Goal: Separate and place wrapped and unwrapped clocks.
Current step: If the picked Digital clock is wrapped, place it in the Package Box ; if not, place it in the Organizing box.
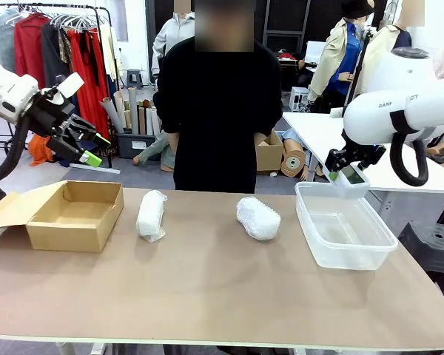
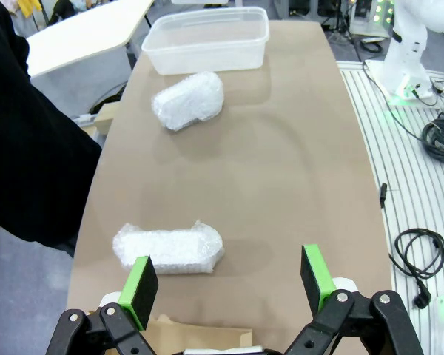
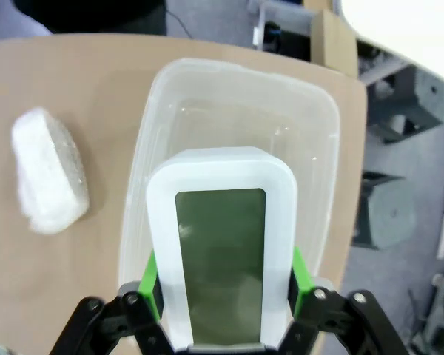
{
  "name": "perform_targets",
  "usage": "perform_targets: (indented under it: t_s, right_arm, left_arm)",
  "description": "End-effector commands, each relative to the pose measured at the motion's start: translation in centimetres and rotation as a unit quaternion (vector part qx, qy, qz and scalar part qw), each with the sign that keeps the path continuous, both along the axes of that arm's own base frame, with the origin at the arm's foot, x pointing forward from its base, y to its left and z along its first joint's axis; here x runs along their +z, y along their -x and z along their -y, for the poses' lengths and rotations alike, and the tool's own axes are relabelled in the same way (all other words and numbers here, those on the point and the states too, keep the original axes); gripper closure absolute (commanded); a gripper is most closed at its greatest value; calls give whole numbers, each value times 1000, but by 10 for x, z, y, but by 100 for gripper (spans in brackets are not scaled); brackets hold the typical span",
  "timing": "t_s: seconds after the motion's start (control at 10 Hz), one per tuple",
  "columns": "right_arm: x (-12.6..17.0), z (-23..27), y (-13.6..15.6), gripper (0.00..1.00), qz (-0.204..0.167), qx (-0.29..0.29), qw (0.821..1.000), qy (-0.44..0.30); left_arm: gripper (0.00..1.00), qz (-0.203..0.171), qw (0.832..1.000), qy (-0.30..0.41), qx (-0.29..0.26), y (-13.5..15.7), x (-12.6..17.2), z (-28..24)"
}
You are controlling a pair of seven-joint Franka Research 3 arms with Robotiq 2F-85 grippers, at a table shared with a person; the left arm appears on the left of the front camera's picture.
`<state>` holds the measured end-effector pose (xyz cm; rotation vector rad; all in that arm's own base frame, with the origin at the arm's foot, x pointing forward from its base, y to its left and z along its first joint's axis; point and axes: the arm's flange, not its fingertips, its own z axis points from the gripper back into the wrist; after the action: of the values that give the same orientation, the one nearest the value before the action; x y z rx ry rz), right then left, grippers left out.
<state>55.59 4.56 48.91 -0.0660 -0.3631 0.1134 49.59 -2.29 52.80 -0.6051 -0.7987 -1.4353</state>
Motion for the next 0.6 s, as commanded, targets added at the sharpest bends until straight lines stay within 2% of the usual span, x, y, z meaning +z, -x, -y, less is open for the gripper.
perform_targets:
  t_s: [0.0, 0.2, 0.5]
  right_arm:
    - [-12, -6, -11, 100, -13, -39, 999, 14]
    - [-37, -1, -16, 100, -33, -62, 997, 12]
    - [-57, 6, -20, 100, -45, -92, 995, 6]
  left_arm:
    - [0, 1, 1000, 0, -1, 0, 1, 0]
    - [0, 1, 1000, 0, -1, 0, 1, 0]
    - [0, 1, 1000, 0, -1, 0, 1, 0]
